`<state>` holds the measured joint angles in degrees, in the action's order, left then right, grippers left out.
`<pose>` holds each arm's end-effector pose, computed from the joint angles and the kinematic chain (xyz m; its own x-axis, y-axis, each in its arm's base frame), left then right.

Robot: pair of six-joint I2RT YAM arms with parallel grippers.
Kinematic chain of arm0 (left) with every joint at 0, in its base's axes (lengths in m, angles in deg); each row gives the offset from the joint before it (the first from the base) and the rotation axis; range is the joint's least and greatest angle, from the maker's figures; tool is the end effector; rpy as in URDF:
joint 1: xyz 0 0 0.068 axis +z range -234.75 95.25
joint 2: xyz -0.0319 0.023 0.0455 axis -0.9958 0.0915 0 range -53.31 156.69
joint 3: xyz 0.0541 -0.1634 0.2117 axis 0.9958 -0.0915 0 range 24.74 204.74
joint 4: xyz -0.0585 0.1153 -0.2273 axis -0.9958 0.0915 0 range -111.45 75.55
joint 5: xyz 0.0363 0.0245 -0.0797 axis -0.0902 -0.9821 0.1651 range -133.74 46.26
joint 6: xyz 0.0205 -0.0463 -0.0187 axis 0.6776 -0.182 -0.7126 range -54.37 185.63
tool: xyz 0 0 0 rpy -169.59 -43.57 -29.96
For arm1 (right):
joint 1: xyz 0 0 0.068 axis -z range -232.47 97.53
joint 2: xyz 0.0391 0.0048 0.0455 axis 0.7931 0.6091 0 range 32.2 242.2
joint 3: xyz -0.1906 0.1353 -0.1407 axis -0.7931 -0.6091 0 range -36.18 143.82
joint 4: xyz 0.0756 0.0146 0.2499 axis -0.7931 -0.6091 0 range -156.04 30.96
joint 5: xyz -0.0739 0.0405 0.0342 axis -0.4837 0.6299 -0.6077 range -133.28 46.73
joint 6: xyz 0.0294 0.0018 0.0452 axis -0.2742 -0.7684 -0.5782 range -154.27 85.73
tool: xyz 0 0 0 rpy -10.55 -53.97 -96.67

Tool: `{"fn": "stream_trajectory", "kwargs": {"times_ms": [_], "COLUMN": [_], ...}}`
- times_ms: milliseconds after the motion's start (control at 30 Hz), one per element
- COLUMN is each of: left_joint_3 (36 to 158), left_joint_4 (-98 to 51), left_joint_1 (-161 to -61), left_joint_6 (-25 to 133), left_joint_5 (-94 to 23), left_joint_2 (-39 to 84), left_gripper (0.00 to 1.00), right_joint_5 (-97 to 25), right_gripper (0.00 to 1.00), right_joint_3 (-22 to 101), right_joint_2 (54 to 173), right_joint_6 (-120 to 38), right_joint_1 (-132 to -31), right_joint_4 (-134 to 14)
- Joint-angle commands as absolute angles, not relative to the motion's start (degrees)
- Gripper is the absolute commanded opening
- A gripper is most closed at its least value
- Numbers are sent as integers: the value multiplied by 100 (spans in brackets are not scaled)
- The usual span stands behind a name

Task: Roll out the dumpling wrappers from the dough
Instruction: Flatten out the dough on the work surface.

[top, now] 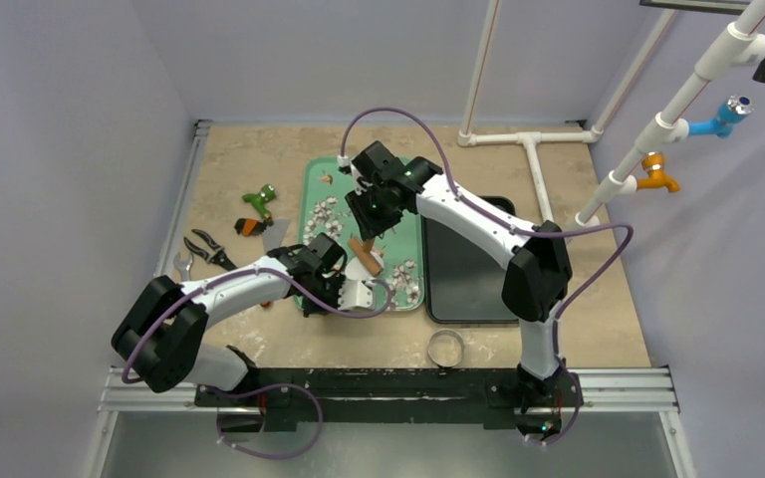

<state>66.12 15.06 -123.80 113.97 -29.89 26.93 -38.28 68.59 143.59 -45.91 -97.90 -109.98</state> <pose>0.1740 -0.1523 0.1616 -0.0076 0.9400 -0.3410 0.9992 0.0206 0.0347 0.2962 0.3052 0.2983 -0.7299 -0.4545 -0.5106 -0.6077 0.7735 0.1802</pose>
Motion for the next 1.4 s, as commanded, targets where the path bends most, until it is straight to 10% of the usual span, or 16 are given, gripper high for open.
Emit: {"fn": "stream_trajectory", "kwargs": {"times_ms": [0,300,667,1367], "left_joint_3": [6451,6481,6499,6543], "left_joint_4": [1455,1482,1486,1525], "left_joint_1": [-12395,-12395,-12400,-12400], "left_joint_6": [11327,11303,11287,11274], "left_joint_5": [-2975,-2991,-2992,-2985], "left_joint_2": [2903,2942,2963,3019], "left_gripper": [0,0,0,0], "right_joint_5": [-4228,-4280,-7118,-5254], "right_gripper": [0,0,0,0], "right_joint_3": [7021,6627,6055,5952], "right_joint_2": [14532,14578,14383,13735], "right_joint_6": [-4388,-4211,-4383,-4197], "right_joint_1": [-9868,-9897,-9846,-9317], "right_joint_4": [-11300,-11261,-11503,-10716]}}
